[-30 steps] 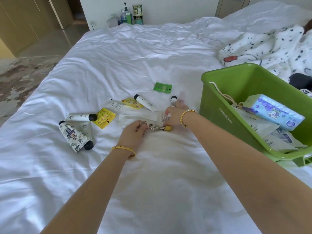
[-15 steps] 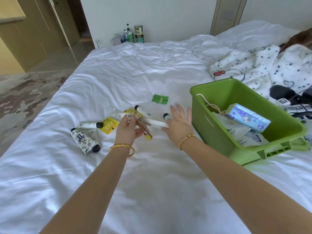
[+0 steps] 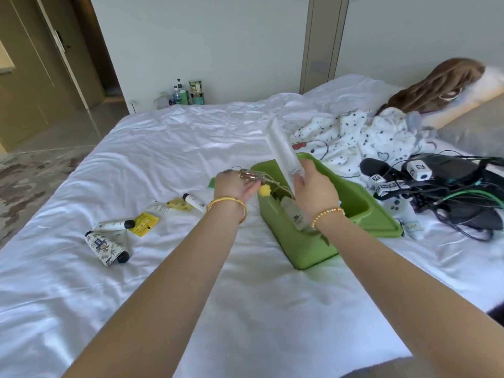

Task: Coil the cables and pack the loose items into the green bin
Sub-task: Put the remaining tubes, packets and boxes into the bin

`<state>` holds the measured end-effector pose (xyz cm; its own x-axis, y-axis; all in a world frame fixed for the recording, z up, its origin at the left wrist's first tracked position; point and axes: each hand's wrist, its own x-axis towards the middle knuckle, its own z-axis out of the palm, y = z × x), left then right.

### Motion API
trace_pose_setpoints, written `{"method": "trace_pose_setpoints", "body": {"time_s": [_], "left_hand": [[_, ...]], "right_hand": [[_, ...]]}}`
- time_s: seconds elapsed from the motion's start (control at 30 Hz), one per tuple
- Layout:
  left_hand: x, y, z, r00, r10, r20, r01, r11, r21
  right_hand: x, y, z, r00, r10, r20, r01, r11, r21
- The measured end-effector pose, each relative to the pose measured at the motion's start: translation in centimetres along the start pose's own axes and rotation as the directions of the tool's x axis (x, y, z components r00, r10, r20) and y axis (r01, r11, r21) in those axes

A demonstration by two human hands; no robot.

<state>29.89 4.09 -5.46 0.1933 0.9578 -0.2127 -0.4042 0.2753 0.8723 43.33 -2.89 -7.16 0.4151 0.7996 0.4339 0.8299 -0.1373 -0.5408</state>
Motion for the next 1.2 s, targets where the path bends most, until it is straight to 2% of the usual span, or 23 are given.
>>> {"method": "trace_pose_setpoints", "body": {"time_s": [0.03,0.07,0.1,0.13,0.17,0.2,0.23,0.27,0.3,0.33,0.4,0.5,0.6,0.67,0.73,0.8,0.87,0.93,1.03,1.13,1.2], "left_hand": [[-0.6,-0.4,1.6,1.000,0.004,0.010,-0.003,0.999,-0.042],[-1.1,-0.9,3.1,0.999,0.050,0.011,-0.050,0.999,0.002],[-1.3,-1.6,4.1,0.989,0.143,0.030,-0.145,0.981,0.131],[-1.2,-2.3,4.7,0.964,0.245,0.106,-0.266,0.907,0.326],[-0.8,-3.2,5.0,0.923,0.312,0.226,-0.386,0.740,0.550],[-0.4,-4.1,5.1,0.878,0.326,0.350,-0.474,0.493,0.730],[-0.1,-5.0,5.1,0.852,0.275,0.445,-0.509,0.243,0.826],[0.2,-5.8,5.0,0.846,0.187,0.499,-0.514,0.043,0.857],[0.2,-6.4,4.9,0.854,0.096,0.511,-0.505,-0.084,0.859],[0.1,-6.8,4.8,0.869,0.012,0.494,-0.486,-0.158,0.859],[0.0,-7.5,4.7,0.891,-0.095,0.444,-0.452,-0.271,0.850],[-0.4,-7.8,4.6,0.905,-0.109,0.411,-0.415,-0.437,0.798],[-0.7,-7.8,4.5,0.871,-0.005,0.491,-0.440,-0.453,0.776],[-0.7,-8.0,4.3,0.801,0.088,0.592,-0.497,-0.453,0.740],[-0.4,-8.0,4.2,0.786,0.012,0.618,-0.539,-0.477,0.694],[0.0,-7.8,4.3,0.841,-0.142,0.522,-0.511,-0.527,0.679],[0.2,-7.6,4.6,0.871,-0.202,0.447,-0.476,-0.570,0.670],[0.0,-7.4,4.6,0.847,-0.142,0.513,-0.493,-0.571,0.656],[-0.7,-7.4,3.9,0.742,0.120,0.660,-0.555,-0.442,0.705],[-0.7,-6.7,2.1,0.709,0.342,0.616,-0.558,-0.263,0.787],[-0.4,-6.0,0.3,0.723,0.408,0.557,-0.531,-0.187,0.826]], "right_hand": [[0.1,1.4,-0.8,0.999,-0.012,-0.049,0.009,0.998,-0.066],[0.2,2.7,-1.5,0.995,-0.038,-0.097,0.022,0.988,-0.152],[0.3,3.9,-2.1,0.989,-0.062,-0.133,0.028,0.970,-0.242],[0.4,5.0,-2.5,0.987,-0.070,-0.147,0.021,0.949,-0.314],[0.6,6.0,-2.6,0.992,-0.044,-0.120,-0.001,0.934,-0.356],[0.8,6.8,-2.6,0.999,0.015,-0.042,-0.029,0.929,-0.370],[1.0,7.3,-2.5,0.992,0.094,0.088,-0.054,0.926,-0.373],[1.1,7.6,-2.3,0.957,0.171,0.232,-0.074,0.924,-0.376],[1.2,7.8,-2.2,0.915,0.226,0.335,-0.090,0.922,-0.377],[1.3,7.8,-2.1,0.887,0.256,0.385,-0.100,0.919,-0.381],[1.4,7.7,-1.8,0.875,0.282,0.393,-0.105,0.904,-0.414],[1.3,7.1,-1.5,0.955,0.191,0.227,-0.014,0.794,-0.607],[1.0,6.4,-1.3,0.990,0.021,0.140,0.079,0.743,-0.665],[0.9,6.0,-1.0,0.978,0.040,0.205,0.110,0.736,-0.668],[1.1,5.6,-0.9,0.931,0.196,0.308,0.065,0.741,-0.668],[1.5,5.5,-1.1,0.864,0.327,0.383,0.000,0.760,-0.650],[1.8,5.7,-1.0,0.829,0.340,0.444,0.068,0.727,-0.684],[1.6,5.9,-0.7,0.858,0.272,0.436,0.150,0.679,-0.719],[0.7,5.2,0.0,0.933,0.108,0.343,0.133,0.782,-0.609],[-0.1,2.8,1.1,0.970,-0.143,0.194,0.214,0.880,-0.423],[-0.7,0.4,2.1,0.948,-0.301,0.100,0.317,0.894,-0.316]]}}
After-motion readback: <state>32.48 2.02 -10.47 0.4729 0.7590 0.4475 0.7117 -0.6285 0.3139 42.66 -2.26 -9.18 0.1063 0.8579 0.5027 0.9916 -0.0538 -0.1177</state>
